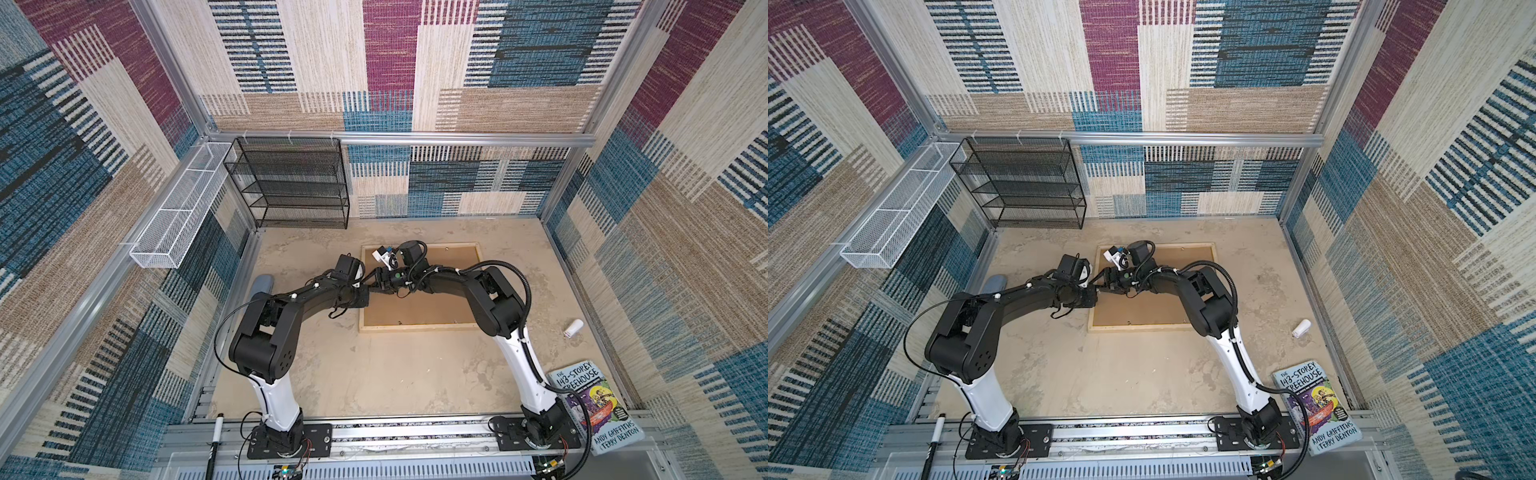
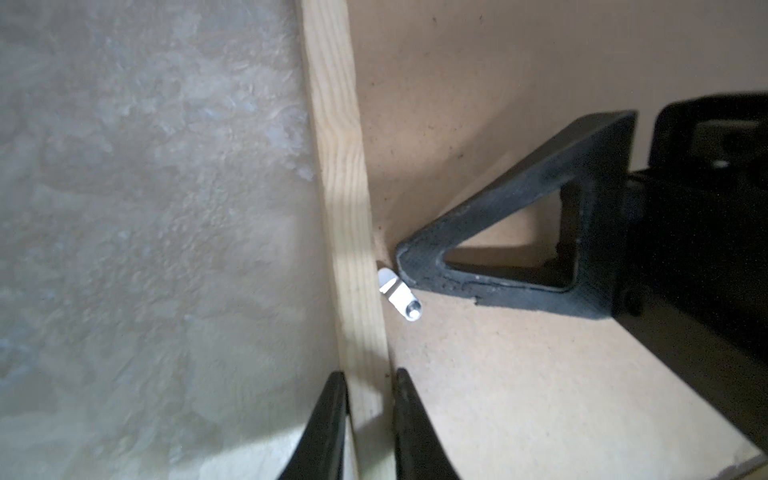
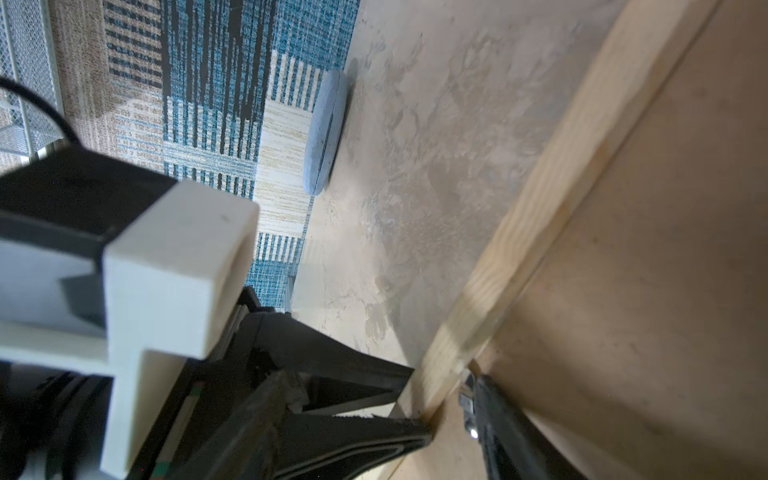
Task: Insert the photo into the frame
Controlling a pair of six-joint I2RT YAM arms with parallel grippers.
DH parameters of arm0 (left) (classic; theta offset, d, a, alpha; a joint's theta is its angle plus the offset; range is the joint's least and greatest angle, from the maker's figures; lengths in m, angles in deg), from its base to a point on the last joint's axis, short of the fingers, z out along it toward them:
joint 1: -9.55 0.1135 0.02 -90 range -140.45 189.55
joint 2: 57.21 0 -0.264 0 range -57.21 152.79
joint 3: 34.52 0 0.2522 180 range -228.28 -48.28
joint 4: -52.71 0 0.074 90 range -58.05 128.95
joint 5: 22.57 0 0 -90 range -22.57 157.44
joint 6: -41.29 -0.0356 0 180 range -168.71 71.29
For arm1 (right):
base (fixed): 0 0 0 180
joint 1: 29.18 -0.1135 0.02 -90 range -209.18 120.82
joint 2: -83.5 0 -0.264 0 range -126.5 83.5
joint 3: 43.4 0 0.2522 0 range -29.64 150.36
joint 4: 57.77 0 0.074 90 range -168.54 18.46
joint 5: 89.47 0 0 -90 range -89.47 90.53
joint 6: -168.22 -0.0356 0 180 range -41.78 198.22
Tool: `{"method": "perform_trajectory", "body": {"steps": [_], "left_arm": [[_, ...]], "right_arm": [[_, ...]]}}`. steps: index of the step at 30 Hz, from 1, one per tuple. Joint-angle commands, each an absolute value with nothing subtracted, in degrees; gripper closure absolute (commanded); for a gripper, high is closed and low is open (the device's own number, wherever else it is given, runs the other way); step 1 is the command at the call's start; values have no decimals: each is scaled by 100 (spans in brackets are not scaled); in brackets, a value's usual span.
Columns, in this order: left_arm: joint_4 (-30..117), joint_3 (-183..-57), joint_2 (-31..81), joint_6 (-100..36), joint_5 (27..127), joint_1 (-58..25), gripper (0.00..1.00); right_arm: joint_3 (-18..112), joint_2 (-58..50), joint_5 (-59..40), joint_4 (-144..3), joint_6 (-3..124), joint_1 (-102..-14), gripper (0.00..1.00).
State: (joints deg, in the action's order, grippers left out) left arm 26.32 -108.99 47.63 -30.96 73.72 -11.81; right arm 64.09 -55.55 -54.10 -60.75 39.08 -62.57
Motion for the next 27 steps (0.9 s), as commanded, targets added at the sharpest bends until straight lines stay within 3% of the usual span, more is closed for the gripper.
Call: {"method": "perform_trajectory", "body": {"steps": [1, 15, 27], "left_arm": [[2735, -10748, 4713, -3223, 7833, -1268, 73], [2637, -10288, 4081, -3026, 7536, -1268, 74], [2919, -10242, 4338, -3092, 7600, -1268, 78]], "right_arm": [[6092, -5650, -5004, -6327, 3694, -6444, 26], [5872, -5449, -4289, -6420, 3629, -6363, 26], [6370, -5663, -5043, -7195, 4855, -6365, 26]]}}
